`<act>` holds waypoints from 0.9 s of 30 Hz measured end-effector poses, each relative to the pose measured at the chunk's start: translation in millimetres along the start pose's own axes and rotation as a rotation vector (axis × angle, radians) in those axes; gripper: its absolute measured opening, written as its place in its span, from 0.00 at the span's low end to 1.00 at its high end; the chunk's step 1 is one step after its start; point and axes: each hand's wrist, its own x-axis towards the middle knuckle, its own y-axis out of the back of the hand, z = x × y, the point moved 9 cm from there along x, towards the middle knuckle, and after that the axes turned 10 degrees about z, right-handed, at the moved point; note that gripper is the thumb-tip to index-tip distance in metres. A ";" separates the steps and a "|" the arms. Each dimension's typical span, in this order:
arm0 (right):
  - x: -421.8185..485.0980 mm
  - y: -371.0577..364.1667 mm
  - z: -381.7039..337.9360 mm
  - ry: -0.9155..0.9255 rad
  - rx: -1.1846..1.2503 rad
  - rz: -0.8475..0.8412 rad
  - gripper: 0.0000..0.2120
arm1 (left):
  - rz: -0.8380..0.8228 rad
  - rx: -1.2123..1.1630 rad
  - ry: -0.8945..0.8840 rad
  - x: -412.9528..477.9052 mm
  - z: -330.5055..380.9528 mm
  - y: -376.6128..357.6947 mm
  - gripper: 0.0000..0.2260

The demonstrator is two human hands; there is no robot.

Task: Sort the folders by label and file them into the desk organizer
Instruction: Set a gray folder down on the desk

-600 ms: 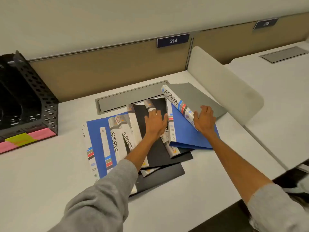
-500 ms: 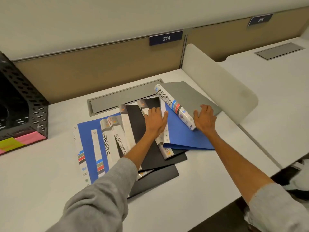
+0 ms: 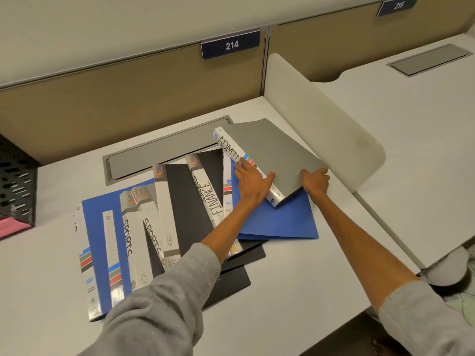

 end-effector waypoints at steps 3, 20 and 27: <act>7.7 -6.9 -1.1 -0.120 0.128 -0.052 0.34 | -0.022 0.000 0.048 8.0 -6.7 -5.9 0.51; -12.2 -16.0 -7.6 -0.424 0.975 -0.428 0.19 | -0.036 -0.583 0.151 12.7 -23.5 14.0 0.44; -47.1 -7.6 -27.0 -0.392 1.268 -0.529 0.06 | -0.024 -0.807 0.335 4.2 -31.1 45.5 0.34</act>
